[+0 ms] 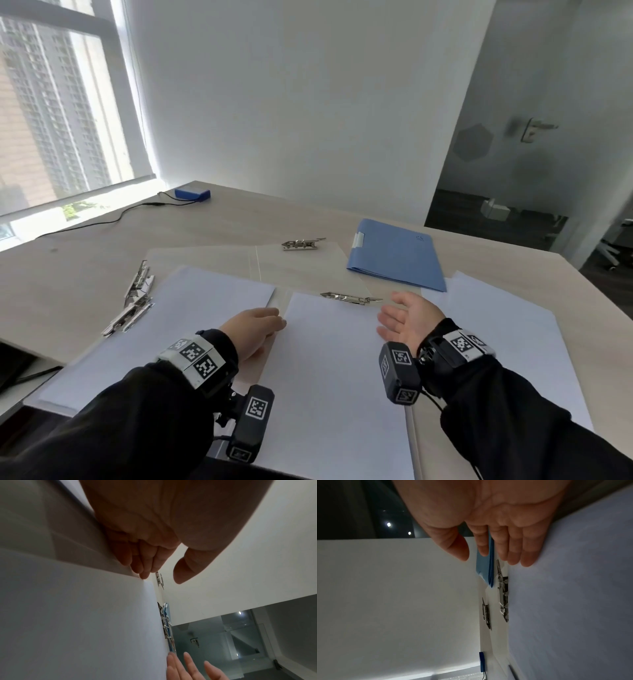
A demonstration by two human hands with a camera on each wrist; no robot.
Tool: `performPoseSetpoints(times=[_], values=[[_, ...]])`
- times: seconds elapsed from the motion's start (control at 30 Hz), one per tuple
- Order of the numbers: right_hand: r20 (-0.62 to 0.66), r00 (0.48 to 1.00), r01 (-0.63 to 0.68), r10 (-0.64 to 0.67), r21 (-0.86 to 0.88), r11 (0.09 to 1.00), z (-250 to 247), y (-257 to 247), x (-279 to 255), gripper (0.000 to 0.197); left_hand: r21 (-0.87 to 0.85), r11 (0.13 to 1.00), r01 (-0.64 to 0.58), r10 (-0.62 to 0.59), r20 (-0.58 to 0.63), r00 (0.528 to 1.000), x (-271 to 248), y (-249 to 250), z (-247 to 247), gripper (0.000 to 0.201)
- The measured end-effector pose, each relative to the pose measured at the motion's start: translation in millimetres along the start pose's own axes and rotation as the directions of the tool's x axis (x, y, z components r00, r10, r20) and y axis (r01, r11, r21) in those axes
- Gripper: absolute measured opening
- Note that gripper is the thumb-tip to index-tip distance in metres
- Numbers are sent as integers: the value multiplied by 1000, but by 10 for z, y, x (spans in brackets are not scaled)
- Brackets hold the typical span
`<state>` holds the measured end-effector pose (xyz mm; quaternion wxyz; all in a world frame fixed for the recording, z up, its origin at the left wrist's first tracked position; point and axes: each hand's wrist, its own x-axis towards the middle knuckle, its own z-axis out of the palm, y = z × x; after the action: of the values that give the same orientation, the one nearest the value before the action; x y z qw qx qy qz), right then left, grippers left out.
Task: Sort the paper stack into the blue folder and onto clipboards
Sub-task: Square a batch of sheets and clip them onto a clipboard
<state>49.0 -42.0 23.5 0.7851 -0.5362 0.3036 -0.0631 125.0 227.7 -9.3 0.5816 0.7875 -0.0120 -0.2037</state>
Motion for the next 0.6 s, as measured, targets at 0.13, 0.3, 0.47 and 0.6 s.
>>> performPoseSetpoints(times=[0.13,0.3,0.47,0.6], values=[[1,1000,24,-24,16,1000,182,-62,97,26,-34,999,4,-3,2,1000,13,-14,3,43],[125,980,197,-157,-440,876,469,-154,173,42,-82,997,5,-5,6,1000,15,-8,19,38],[295,953,301,-67,-908,291,847,-119,209,57,-75,997,10,-8,22,1000,19,-13,-6,46],[303,953,304,25,-951,-50,1019,-201,198,61,-74,997,11,-8,40,999,34,-32,-28,58]])
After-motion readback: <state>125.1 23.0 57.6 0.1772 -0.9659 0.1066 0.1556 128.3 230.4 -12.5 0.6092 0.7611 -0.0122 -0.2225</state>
